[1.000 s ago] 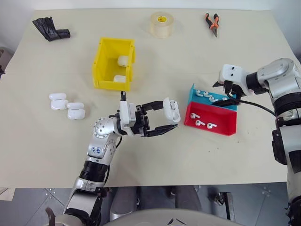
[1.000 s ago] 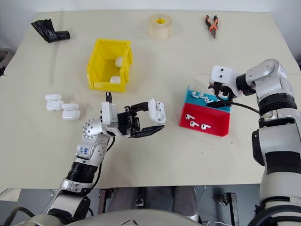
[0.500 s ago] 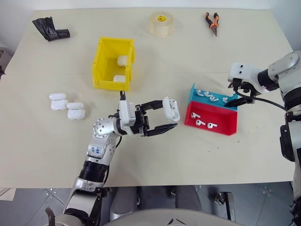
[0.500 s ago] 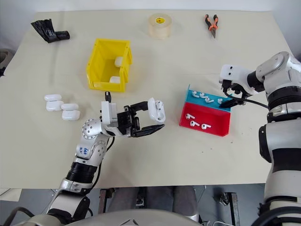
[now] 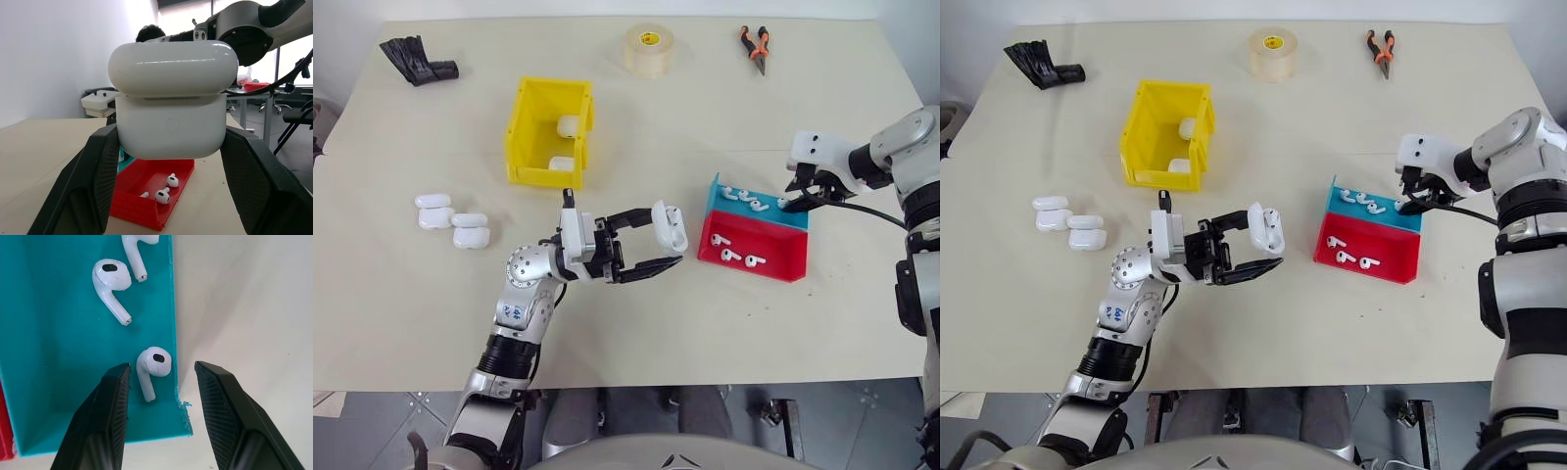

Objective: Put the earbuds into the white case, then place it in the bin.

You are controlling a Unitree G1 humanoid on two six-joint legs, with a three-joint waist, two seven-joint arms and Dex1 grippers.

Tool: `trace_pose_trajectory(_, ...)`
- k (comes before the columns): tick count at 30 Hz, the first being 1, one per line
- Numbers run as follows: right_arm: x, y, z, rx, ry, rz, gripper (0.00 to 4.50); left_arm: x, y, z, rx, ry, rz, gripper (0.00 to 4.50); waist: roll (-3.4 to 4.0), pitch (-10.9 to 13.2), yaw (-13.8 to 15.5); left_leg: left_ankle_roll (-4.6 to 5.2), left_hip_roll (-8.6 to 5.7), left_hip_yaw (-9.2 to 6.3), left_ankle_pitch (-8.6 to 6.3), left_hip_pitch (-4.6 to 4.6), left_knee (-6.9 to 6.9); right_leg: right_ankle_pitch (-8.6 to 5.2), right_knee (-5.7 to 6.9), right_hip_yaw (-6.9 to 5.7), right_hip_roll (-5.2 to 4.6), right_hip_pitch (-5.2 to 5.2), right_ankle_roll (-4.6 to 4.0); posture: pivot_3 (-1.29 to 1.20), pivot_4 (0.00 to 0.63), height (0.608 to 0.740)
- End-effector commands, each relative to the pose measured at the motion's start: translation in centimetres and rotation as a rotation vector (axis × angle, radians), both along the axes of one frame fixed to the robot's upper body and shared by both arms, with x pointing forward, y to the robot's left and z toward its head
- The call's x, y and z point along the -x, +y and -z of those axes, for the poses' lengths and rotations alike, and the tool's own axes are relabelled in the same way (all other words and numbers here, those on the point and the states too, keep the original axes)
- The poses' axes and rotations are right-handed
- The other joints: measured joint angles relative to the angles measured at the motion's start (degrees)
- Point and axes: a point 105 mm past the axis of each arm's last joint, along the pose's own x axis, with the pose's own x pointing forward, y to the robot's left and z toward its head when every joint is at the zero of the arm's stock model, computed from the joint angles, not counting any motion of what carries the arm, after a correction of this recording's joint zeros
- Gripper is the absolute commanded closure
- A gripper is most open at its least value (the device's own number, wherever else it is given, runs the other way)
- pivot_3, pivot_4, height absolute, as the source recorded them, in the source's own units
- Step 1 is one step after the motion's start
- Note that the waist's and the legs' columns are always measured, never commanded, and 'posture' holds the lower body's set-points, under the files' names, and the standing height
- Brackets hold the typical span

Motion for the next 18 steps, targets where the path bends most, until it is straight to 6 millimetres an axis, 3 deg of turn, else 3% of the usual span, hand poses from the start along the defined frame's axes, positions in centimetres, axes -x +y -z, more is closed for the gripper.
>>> trace_pose_trajectory(1,-0.04,0.17,-0.50,-0.013,-0.014,-0.011,2.33,0.68,-0.15,-1.00,0.028,-0.051,0.010,1.57,0.00,0.0,0.0,0.00,0.00,0.00,0.00,0.00,0.00,0.00,0.00,0.00,0.00,0.00,0.00,0.00,0.150,0.740)
trace_pose_trajectory(9,0.11,0.30,0.12,-0.017,0.004,-0.018,2.33,0.61,-0.17,-1.01,0.025,-0.050,0.011,1.57,0.00,0.0,0.0,0.00,0.00,0.00,0.00,0.00,0.00,0.00,0.00,0.00,0.00,0.00,0.00,0.00,0.150,0.740)
trace_pose_trajectory(12,0.13,0.37,0.31,-0.023,0.008,-0.017,2.92,0.59,-0.14,-1.04,0.024,-0.051,0.011,1.57,0.00,0.0,0.0,0.00,0.00,0.00,0.00,0.00,0.00,0.00,0.00,0.00,0.00,0.00,0.00,0.00,0.150,0.740)
trace_pose_trajectory(14,0.04,0.45,0.36,-0.029,0.001,-0.014,3.56,0.57,-0.12,-1.05,0.024,-0.051,0.011,1.57,0.00,0.0,0.0,0.00,0.00,0.00,0.00,0.00,0.02,0.00,0.01,0.01,0.00,0.00,0.00,0.00,0.150,0.740)
trace_pose_trajectory(18,-0.08,0.58,0.36,-0.040,-0.009,-0.011,3.56,0.57,-0.04,-1.05,0.021,-0.052,0.011,1.57,0.00,0.0,-0.1,0.00,0.00,0.00,0.00,0.01,0.03,0.00,0.03,0.01,0.00,0.00,0.00,0.00,0.150,0.740)
